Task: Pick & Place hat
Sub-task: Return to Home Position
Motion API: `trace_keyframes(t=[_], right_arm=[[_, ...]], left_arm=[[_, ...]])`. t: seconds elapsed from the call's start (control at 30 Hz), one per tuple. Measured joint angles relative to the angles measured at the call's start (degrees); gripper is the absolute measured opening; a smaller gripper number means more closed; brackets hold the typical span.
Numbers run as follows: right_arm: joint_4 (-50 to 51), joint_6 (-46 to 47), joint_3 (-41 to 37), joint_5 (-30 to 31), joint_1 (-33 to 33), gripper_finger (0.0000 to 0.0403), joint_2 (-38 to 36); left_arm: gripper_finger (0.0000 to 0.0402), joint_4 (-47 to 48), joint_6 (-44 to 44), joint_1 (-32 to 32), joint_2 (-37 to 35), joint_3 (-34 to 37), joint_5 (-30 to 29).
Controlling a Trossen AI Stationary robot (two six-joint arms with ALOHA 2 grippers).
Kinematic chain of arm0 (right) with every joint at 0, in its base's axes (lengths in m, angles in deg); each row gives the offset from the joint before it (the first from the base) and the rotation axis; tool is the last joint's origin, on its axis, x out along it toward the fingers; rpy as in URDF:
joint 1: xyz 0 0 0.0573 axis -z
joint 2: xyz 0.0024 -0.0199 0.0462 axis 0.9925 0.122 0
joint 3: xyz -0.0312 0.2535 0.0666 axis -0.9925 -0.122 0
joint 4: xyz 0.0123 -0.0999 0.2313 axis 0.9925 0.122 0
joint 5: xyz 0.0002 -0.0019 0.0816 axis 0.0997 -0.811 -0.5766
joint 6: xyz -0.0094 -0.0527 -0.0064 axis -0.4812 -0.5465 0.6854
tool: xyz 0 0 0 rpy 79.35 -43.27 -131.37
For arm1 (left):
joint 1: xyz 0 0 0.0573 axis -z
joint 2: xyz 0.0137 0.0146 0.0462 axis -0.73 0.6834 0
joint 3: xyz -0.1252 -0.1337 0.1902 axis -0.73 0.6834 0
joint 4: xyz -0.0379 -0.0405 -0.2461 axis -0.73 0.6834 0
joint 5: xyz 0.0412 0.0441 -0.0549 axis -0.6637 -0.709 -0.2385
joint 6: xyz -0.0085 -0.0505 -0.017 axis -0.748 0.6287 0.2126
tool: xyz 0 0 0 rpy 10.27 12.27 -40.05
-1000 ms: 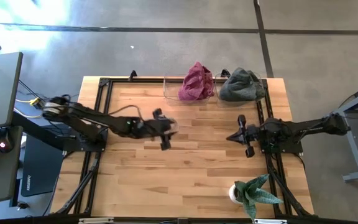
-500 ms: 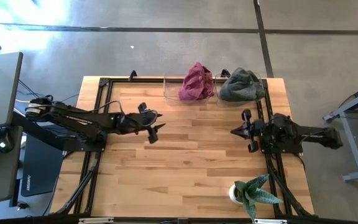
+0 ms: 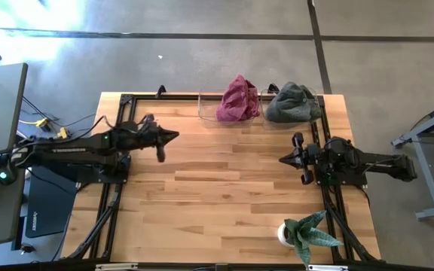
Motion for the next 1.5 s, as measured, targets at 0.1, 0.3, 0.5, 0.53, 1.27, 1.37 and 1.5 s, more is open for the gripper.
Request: trace_keyframes(t=[0.1, 0.3, 0.5, 0.53, 1.27, 1.37, 1.5], right_arm=[[0.0, 0.2, 0.0, 0.0, 0.0, 0.0001, 0.1], [0.1, 0.4, 0.0, 0.0, 0.0, 0.0004, 0.1], [0.2, 0.5, 0.0, -0.2, 0.0, 0.0003, 0.1], [0.2, 0.5, 0.0, -0.3, 0.0, 0.0004, 0.1], [0.2, 1.5, 0.0, -0.5, -0.1, 0.0006, 0.8], [0.2, 1.8, 0.0, -0.7, -0.1, 0.0004, 0.8], [0.1, 2.1, 0.0, -0.7, -0.1, 0.0003, 0.8]], left_arm=[[0.0014, 0.3, -1.8, -0.5, -4.7, 2.7, 3.6], [0.0002, 2.0, -3.6, -0.3, -15.8, 6.8, 4.8], [0.0000, 6.7, -2.6, -0.3, -28.1, 10.0, 5.4], [0.0000, 6.7, -2.5, -0.3, -30.2, 10.9, 5.4], [0.0000, 3.0, 2.2, 2.3, -36.3, 20.1, 14.2], [0.0000, 3.4, 3.1, 6.8, -36.0, 20.1, 13.5], [0.0000, 3.6, 3.0, 15.1, -34.7, 20.2, 6.1]])
